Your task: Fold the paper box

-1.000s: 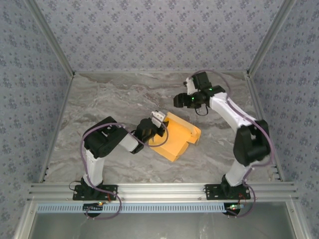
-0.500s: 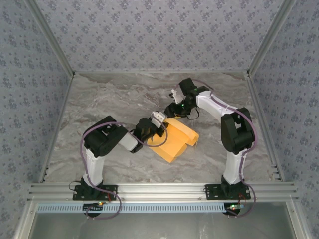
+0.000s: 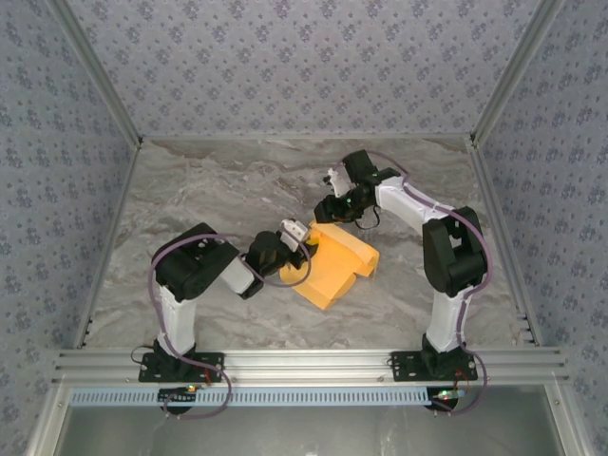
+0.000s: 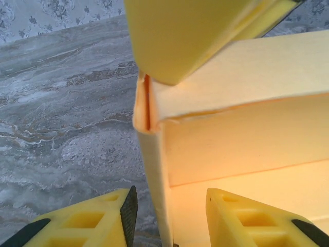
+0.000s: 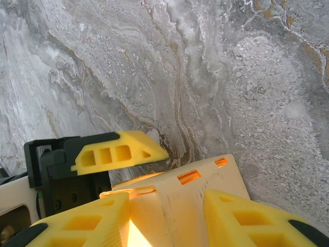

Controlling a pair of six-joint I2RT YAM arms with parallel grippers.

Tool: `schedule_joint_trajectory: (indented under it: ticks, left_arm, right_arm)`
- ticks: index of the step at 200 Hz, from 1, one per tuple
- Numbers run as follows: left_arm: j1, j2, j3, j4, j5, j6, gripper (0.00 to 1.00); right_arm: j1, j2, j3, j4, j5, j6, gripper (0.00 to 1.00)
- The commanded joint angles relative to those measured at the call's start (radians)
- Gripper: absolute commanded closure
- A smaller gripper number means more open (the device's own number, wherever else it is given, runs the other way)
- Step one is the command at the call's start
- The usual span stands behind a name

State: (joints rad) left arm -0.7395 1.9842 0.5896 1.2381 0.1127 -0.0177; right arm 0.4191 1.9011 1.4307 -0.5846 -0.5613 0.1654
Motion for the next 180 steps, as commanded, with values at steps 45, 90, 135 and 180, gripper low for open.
schedule_joint_trajectory:
  ticks: [45,90,135,180]
  left_arm:
    - [0.057,-0.072,-0.017,0.051,0.073,0.029,0.58]
    - [0.079,-0.092,0.022,-0.028,0.085,-0.004,0.56]
    - [0.077,-0.070,0.093,-0.107,0.135,-0.021,0.59]
    - [0.032,-0.016,0.139,-0.140,0.130,0.030,0.79]
  right_arm:
    - [0.004,0.021,-0.073,-0.032,0.075,0.013,0.58]
    - [0.003,0.009,-0.097,-0.026,0.054,0.013,0.58]
    - [0.003,-0.016,-0.131,0.010,-0.004,0.020,0.60]
    - [-0.004,-0.035,-0.166,0.042,-0.023,0.054,0.61]
